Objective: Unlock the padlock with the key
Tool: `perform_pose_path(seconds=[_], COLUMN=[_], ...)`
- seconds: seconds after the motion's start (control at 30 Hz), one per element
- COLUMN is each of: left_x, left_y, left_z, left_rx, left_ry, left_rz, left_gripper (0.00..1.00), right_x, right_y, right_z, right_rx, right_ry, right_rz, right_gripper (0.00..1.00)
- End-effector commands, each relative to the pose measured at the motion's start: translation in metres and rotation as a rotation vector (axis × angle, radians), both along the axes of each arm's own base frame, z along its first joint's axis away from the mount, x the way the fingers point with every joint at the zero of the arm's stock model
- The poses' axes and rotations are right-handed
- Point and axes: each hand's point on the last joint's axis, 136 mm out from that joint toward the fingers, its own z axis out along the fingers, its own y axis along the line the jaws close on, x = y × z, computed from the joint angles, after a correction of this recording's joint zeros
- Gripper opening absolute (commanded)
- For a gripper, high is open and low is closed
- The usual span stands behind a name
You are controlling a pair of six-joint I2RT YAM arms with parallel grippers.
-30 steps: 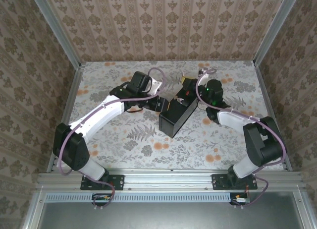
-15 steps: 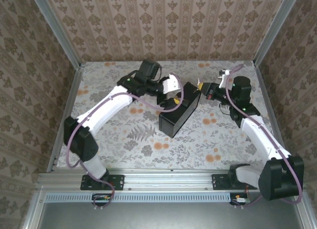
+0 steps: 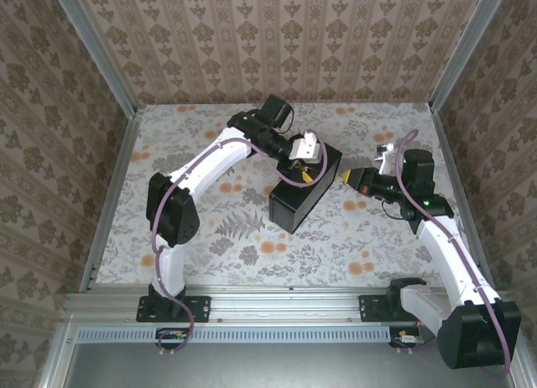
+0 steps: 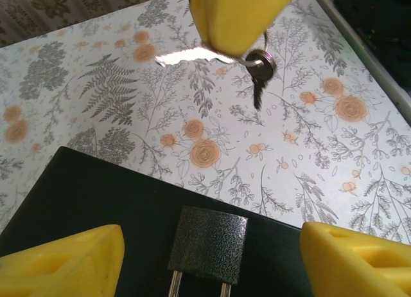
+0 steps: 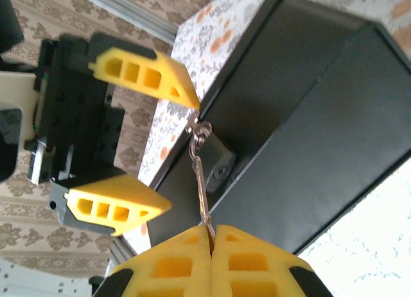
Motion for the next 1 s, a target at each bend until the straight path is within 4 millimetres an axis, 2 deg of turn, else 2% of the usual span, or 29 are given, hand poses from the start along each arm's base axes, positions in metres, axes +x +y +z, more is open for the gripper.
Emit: perform_pose_path(seconds=[0.0, 0.3, 0.37, 0.5, 0.6, 0.8, 0.97], left_x=[-0.012, -0.001, -0.002, -0.011, -0.016, -0.035, -0.041], left_y=[0.001, -0.005, -0.007, -0.005, 0.002, 0.023, 0.037], left_z=[-0.007, -0.024, -0.026, -0.030, -0.032, -0.027, -0.012], left_rx=[0.022, 0.071, 0.080, 0.102, 0.119, 0.094, -0.003], left_ry=[0.066, 0.097, 0.106, 0.145, 0.161, 0.167, 0.182], left_rz=[-0.058, -0.055, -0.065, -0.092, -0.097, -0.145, -0.147], left_gripper=[0.74, 0.71, 0.67, 0.53, 0.45, 0.34, 0.34], right_x=[-0.017, -0.029, -0.029, -0.033, -0.040, -0.051, -0.048], right_y=[0.006, 0.009, 0.009, 0.011, 0.018, 0.049, 0.061], right_z=[-0.006, -0.015, -0.017, -0.022, -0.022, -0.021, -0.020], right_rx=[0.042, 0.052, 0.059, 0.061, 0.087, 0.143, 0.168], right_ry=[0.063, 0.107, 0.114, 0.134, 0.141, 0.144, 0.146], right_rz=[0.053, 0.074, 0.074, 0.086, 0.133, 0.286, 0.343], right_gripper=[0.00, 0.00, 0.00, 0.00, 0.00, 0.00, 0.00])
